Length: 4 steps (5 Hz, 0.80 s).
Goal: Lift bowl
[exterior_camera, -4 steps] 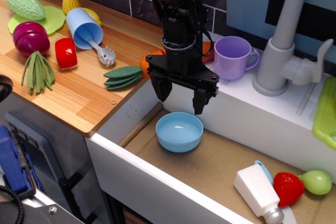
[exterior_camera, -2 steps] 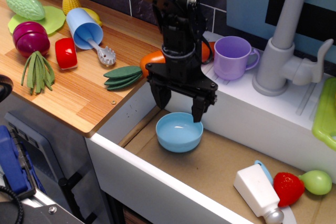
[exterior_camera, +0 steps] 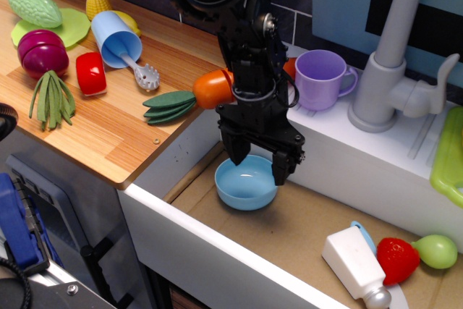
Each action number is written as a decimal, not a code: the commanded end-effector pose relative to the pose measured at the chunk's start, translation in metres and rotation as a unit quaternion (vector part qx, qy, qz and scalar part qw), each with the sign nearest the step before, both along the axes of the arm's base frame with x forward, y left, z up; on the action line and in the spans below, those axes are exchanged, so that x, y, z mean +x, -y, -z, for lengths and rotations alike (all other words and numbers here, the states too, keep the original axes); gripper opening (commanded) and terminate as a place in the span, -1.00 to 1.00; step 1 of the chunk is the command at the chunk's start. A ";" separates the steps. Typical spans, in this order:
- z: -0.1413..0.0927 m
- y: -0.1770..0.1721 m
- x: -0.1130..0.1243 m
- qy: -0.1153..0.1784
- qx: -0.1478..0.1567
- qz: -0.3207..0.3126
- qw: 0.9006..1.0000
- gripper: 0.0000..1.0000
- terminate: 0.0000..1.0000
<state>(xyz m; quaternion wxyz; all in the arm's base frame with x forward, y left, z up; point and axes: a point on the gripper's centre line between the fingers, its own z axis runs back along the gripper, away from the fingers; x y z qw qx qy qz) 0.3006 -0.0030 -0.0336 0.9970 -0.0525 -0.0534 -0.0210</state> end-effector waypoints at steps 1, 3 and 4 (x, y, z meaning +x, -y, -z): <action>0.007 0.004 0.006 0.026 -0.013 0.023 0.999 1.00 -1.00; 0.014 0.012 0.022 0.037 -0.031 0.050 0.998 1.00 -1.00; 0.025 0.014 0.024 0.044 -0.033 0.050 0.997 1.00 -1.00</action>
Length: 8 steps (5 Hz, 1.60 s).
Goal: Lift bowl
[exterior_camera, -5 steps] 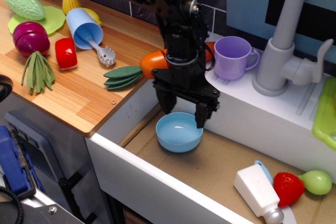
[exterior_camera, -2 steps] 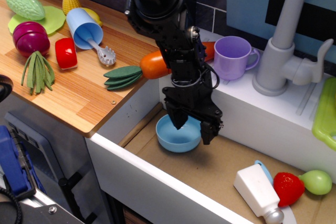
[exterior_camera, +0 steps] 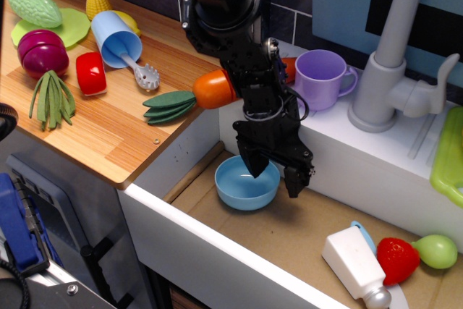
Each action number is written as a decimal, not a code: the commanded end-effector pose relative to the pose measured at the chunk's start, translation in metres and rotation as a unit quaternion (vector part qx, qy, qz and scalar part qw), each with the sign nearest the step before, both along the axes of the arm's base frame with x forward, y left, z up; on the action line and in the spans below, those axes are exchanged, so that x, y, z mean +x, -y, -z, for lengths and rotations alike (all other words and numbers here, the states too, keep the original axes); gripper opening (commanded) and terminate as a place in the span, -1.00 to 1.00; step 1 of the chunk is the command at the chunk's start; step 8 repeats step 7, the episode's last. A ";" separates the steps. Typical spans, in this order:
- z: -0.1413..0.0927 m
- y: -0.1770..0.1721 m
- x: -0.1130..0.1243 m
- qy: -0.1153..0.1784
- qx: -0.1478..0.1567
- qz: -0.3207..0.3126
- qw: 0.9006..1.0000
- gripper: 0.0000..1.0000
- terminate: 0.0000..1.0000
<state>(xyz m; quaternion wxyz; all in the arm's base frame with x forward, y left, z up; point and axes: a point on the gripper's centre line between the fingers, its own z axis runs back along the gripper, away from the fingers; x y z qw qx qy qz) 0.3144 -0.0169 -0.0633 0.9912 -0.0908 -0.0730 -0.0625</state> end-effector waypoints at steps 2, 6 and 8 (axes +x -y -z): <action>0.010 0.002 0.005 0.017 -0.021 -0.027 0.999 -1.00 -1.00; -0.064 0.013 0.007 0.003 0.048 -0.063 0.997 -1.00 -1.00; -0.081 0.012 0.009 0.005 0.068 -0.058 0.996 -1.00 1.00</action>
